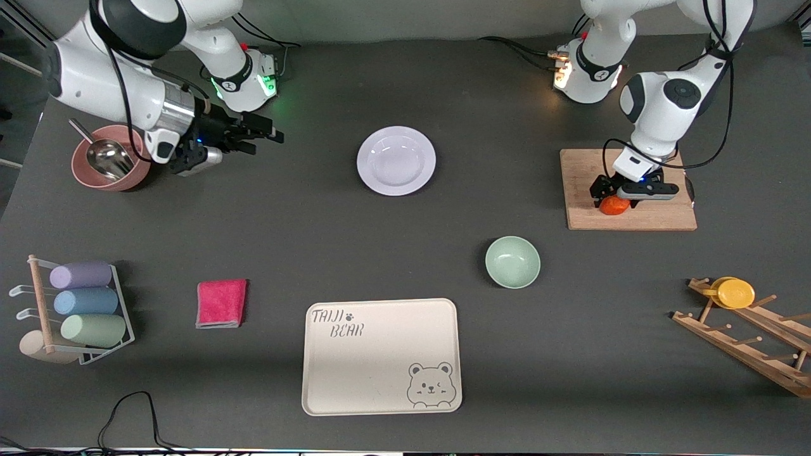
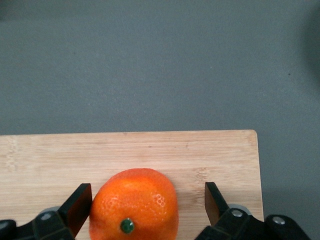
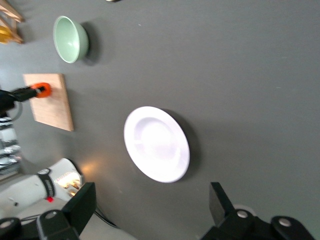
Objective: Place orange and plate with both arms
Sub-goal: 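Grasp and lift the orange with the left gripper toward the plate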
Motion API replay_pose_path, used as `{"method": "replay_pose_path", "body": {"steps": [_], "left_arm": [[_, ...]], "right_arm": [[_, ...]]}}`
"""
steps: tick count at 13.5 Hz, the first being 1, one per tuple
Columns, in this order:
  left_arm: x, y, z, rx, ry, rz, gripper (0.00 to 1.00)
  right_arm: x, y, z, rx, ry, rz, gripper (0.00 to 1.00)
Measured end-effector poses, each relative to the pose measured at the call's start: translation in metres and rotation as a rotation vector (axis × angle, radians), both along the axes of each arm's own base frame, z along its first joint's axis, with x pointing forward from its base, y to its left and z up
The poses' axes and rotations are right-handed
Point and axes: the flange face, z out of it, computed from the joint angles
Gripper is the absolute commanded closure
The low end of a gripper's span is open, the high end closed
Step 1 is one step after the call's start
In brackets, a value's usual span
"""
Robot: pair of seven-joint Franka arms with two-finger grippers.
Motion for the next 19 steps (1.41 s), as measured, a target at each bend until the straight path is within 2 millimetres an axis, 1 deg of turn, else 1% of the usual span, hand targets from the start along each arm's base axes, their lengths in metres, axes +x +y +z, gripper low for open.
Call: {"method": "replay_pose_path", "body": {"steps": [1, 4, 5, 7, 10, 12, 13, 15, 16, 17, 19], "left_arm": [[0.0, 0.0, -0.001, -0.001, 0.003, 0.0, 0.08], [-0.001, 0.001, -0.002, -0.001, 0.004, 0.001, 0.89], [0.0, 0.001, -0.001, 0.0, 0.001, 0.0, 1.0], [0.0, 0.001, -0.001, 0.0, 0.001, 0.0, 1.0], [0.001, 0.001, 0.001, 0.005, -0.003, -0.017, 1.0], [0.008, 0.001, 0.008, 0.014, -0.021, -0.041, 1.0], [0.012, 0.0, 0.015, 0.02, -0.026, -0.051, 1.0], [0.026, -0.005, 0.039, 0.037, 0.004, -0.077, 1.0], [0.034, -0.01, 0.058, 0.047, 0.035, -0.091, 1.0], [0.043, -0.017, 0.084, 0.054, 0.068, -0.101, 1.0], [0.057, -0.039, 0.142, 0.034, 0.126, -0.106, 1.0]], "right_arm": [[-0.005, -0.001, -0.019, 0.042, -0.001, -0.009, 0.0], [-0.02, -0.001, -0.064, 0.179, 0.004, -0.003, 0.0], [-0.023, -0.001, -0.077, 0.21, -0.005, 0.003, 0.0], [-0.031, -0.001, -0.105, 0.289, -0.028, 0.015, 0.0], [-0.049, -0.003, -0.157, 0.384, -0.068, 0.028, 0.0], [-0.062, -0.005, -0.189, 0.418, -0.089, 0.039, 0.0], [-0.068, -0.007, -0.204, 0.437, -0.096, 0.048, 0.0], [-0.079, -0.016, -0.233, 0.5, -0.099, 0.065, 0.0], [-0.083, -0.022, -0.246, 0.53, -0.096, 0.065, 0.0], [-0.087, -0.029, -0.258, 0.552, -0.094, 0.063, 0.0], [-0.094, -0.038, -0.277, 0.584, -0.093, 0.05, 0.0]]}}
